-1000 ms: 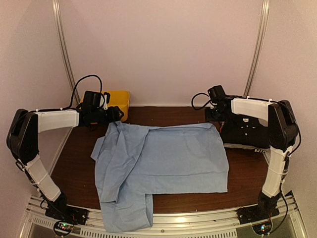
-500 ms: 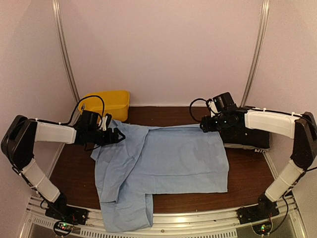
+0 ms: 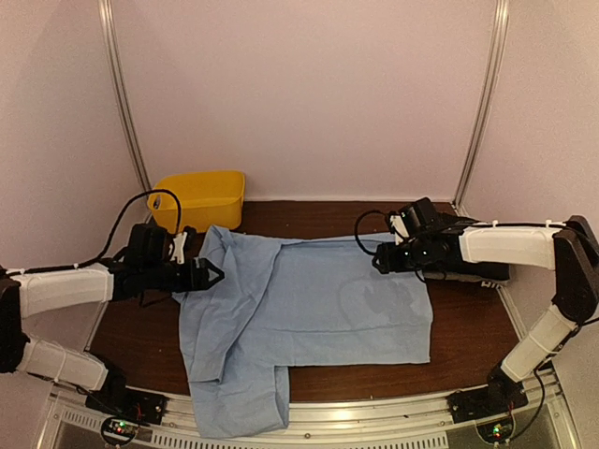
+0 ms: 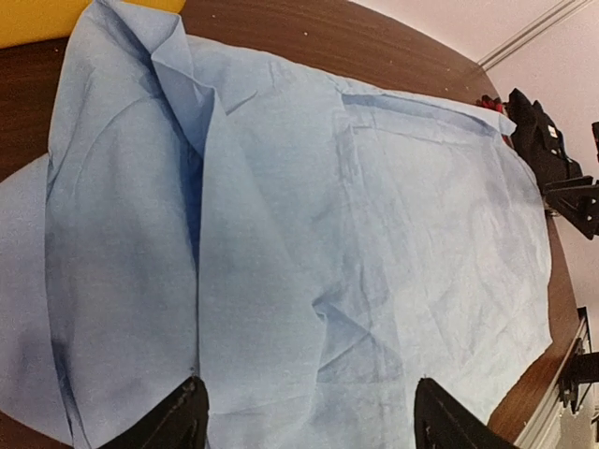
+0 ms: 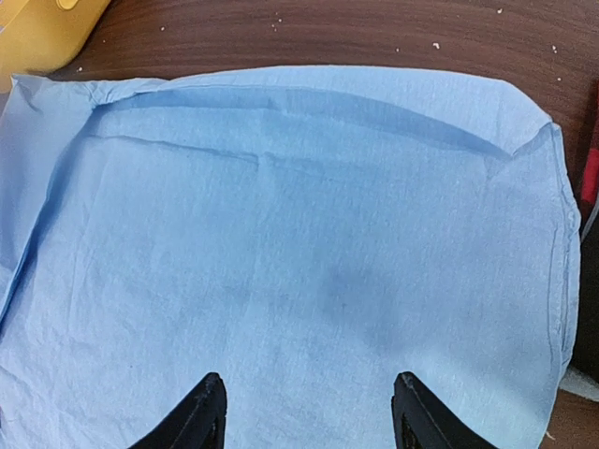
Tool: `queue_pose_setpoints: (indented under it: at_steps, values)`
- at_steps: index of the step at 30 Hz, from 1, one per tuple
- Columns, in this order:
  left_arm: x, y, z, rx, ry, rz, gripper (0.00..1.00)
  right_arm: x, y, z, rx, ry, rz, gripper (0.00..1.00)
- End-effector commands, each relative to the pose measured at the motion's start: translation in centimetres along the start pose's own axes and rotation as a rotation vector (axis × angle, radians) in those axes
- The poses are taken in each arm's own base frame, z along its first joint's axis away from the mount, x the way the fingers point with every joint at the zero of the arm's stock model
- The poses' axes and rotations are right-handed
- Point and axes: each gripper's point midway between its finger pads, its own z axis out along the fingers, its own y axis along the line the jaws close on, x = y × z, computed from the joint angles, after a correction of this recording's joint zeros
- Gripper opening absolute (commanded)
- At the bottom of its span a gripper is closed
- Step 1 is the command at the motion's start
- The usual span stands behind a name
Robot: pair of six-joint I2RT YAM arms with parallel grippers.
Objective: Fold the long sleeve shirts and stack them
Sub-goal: Pick up the sleeve from the center of the board.
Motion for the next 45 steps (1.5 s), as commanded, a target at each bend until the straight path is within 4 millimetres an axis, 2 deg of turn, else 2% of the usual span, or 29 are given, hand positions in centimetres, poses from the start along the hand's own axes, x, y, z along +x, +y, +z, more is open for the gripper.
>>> queue_pose_setpoints:
  at_steps: [1, 4, 9, 15, 19, 22, 24, 29, 34, 42, 45]
  values:
    - [3.4, 1.1, -2.2, -0.078, 0.038, -0.047, 0.76, -0.4, 1.2, -0.8, -0.046, -0.05, 0.02, 0.61]
    - [5.6, 1.6, -2.9, -0.092, 0.06, -0.084, 0.73, 0.0, 1.4, -0.8, -0.052, -0.046, 0.022, 0.61]
    - [8.9, 2.1, -2.9, -0.131, 0.102, -0.144, 0.67, 0.3, 2.0, -0.8, -0.064, -0.045, 0.024, 0.61]
    - [10.9, 2.6, -2.5, -0.16, 0.13, -0.176, 0.62, 1.0, 2.2, -0.7, -0.072, -0.039, 0.023, 0.61]
    - [11.5, 3.0, -2.1, -0.177, 0.149, -0.165, 0.57, 1.4, 2.1, -0.6, -0.073, -0.03, 0.022, 0.61]
    - [11.7, 2.8, -1.7, -0.162, 0.156, -0.154, 0.49, 1.7, 2.0, -0.5, -0.072, -0.026, 0.022, 0.61]
    - [11.9, 2.7, -1.5, -0.15, 0.167, -0.148, 0.41, 2.0, 1.9, -0.3, -0.069, -0.021, 0.024, 0.61]
    - [11.8, 2.5, -1.4, -0.144, 0.167, -0.14, 0.3, 2.4, 1.8, -0.1, -0.069, -0.017, 0.027, 0.61]
    - [11.9, 2.5, -1.3, -0.139, 0.168, -0.139, 0.22, 2.5, 1.7, 0.1, -0.065, -0.012, 0.026, 0.61]
    - [12.3, 2.4, -0.9, -0.122, 0.18, -0.142, 0.14, 2.7, 1.6, 0.2, -0.061, -0.008, 0.027, 0.61]
    - [11.9, 2.0, -0.9, -0.107, 0.17, -0.139, 0.06, 2.8, 1.5, 0.2, -0.058, -0.006, 0.028, 0.61]
